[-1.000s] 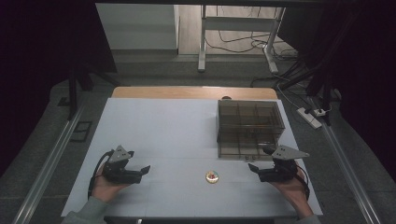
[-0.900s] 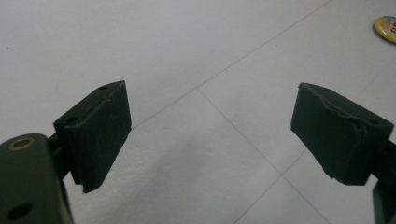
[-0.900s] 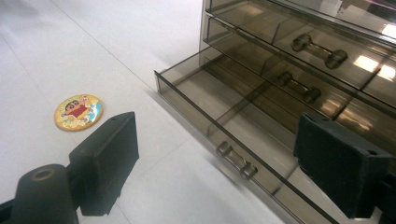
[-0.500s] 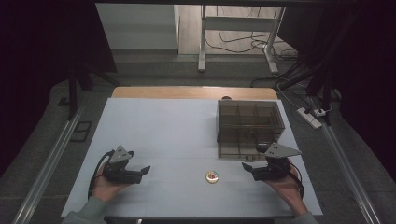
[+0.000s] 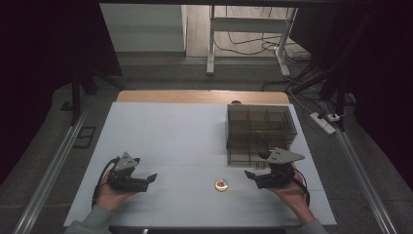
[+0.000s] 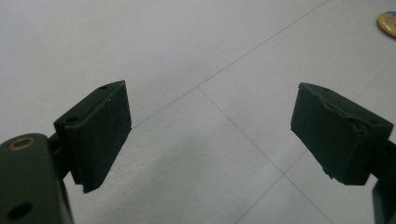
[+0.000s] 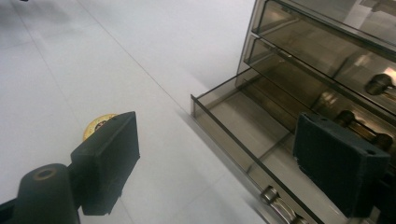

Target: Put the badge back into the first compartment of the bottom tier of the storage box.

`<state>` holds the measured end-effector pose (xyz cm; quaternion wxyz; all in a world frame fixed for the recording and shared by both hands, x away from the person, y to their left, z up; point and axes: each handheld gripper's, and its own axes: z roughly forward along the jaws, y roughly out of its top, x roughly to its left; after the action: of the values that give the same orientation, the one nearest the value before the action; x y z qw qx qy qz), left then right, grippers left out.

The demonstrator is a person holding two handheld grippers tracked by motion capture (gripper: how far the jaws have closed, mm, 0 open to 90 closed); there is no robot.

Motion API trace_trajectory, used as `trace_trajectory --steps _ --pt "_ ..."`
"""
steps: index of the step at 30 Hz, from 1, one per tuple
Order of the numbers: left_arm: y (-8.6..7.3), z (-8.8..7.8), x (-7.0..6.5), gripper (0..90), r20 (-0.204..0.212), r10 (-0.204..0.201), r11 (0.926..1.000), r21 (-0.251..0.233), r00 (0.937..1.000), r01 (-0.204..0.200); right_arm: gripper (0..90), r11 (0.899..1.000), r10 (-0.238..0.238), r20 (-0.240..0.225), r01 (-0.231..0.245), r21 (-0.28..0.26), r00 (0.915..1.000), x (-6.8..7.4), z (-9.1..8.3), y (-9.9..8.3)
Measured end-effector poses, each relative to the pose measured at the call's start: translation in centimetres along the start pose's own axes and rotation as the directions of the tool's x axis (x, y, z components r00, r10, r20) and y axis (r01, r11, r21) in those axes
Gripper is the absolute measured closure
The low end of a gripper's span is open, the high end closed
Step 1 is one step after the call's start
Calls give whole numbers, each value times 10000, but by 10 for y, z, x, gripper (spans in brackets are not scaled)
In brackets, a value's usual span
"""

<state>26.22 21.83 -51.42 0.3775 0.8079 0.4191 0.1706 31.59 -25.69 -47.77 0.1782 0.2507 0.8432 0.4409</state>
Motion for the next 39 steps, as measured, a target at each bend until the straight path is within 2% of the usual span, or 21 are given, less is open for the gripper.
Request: trace_trajectory --steps 39 --pt "0 3 -2 124 33 52 9999 93 10000 -53 149 9979 -444 -891 485 439 9950 21 38 18"
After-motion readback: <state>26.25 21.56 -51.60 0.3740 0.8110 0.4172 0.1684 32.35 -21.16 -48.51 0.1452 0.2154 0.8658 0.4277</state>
